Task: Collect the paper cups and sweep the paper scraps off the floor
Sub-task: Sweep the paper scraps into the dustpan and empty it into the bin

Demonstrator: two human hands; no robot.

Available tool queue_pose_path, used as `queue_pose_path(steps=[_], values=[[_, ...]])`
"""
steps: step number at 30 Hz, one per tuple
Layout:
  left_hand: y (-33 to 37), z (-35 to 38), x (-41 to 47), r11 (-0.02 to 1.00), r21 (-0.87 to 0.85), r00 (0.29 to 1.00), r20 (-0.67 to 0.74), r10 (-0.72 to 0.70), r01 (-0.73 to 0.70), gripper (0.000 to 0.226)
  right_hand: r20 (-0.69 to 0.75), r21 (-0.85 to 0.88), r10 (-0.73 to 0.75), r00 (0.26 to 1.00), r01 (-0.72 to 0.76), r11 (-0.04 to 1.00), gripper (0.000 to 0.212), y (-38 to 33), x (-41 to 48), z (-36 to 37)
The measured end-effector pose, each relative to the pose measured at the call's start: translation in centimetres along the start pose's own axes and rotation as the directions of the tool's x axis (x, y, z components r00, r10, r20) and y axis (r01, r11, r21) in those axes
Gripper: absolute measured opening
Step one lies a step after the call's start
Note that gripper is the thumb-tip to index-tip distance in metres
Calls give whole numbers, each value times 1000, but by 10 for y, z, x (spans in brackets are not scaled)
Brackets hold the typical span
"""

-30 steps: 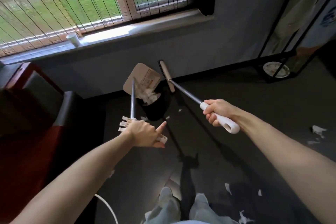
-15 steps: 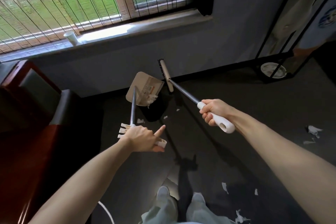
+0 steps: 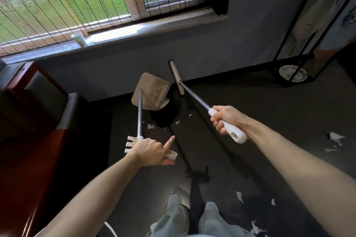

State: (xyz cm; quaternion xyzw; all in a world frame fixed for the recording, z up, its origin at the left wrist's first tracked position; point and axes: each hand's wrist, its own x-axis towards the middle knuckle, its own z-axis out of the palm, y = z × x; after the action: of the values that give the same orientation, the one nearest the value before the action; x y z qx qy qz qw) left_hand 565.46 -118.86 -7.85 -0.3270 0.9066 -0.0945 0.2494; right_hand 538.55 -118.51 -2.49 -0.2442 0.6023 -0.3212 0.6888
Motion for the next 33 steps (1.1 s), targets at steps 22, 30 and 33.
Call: queue_pose_path(steps=[22, 30, 33], values=[[-167, -180, -25, 312, -950, 651, -223, -726, 23, 81, -103, 114, -67, 992, 79, 990, 44, -8, -29, -9], [-107, -89, 13, 283, -958, 821, -121, -558, 51, 51, -327, 255, -4, 945, 92, 963, 57, 49, -60, 19], [-84, -76, 23, 305, -951, 887, -103, -451, 45, 49, -392, 331, 54, 918, 86, 940, 58, 81, -74, 24]])
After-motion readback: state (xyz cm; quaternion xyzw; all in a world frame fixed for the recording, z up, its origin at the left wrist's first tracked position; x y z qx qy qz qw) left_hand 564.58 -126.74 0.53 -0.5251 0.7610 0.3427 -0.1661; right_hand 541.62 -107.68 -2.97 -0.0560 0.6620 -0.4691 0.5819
